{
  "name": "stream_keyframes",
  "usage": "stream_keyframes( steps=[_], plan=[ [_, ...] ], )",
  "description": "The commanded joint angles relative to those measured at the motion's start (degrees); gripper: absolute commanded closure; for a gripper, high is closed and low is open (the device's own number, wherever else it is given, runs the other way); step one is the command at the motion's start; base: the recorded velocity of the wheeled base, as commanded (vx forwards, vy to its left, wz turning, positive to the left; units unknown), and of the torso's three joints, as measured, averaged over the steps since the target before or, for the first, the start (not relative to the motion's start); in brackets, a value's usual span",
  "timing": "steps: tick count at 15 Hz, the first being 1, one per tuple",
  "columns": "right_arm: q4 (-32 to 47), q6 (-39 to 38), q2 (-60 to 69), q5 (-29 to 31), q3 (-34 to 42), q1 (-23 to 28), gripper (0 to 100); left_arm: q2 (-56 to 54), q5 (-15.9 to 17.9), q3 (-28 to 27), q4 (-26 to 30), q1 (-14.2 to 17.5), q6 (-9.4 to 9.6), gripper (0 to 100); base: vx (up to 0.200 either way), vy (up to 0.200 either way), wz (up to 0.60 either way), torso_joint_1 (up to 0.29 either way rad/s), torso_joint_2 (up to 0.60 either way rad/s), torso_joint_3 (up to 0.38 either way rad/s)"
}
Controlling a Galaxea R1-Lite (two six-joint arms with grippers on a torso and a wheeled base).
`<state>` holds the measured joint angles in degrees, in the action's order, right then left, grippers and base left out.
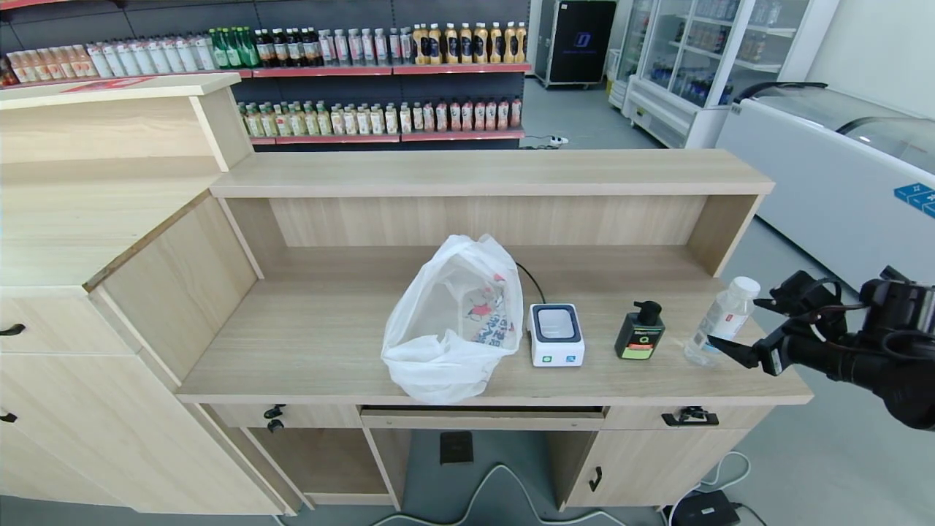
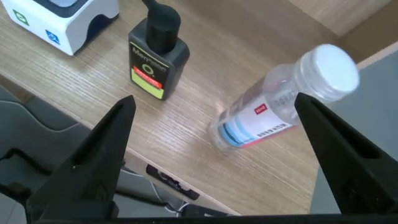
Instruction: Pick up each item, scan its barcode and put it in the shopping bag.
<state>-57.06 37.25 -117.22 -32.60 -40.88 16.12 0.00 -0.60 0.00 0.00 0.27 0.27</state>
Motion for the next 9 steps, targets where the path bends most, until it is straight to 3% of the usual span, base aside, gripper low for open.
stream_keyframes(
  steps=[1, 9],
  plan=[
    [0.02, 0.10, -3.10, -0.10, -1.31, -1.61, 0, 0.00, -0.02, 0.00, 0.00, 0.00, 0.08, 100, 0.000, 0.000, 0.00, 0.000, 0.00, 0.000],
    [-4.11, 0.19, -9.43, -0.01, -4.12, -4.34, 0, 0.00, -0.02, 0.00, 0.00, 0.00, 0.00, 100, 0.000, 0.000, 0.00, 0.000, 0.00, 0.000]
  ],
)
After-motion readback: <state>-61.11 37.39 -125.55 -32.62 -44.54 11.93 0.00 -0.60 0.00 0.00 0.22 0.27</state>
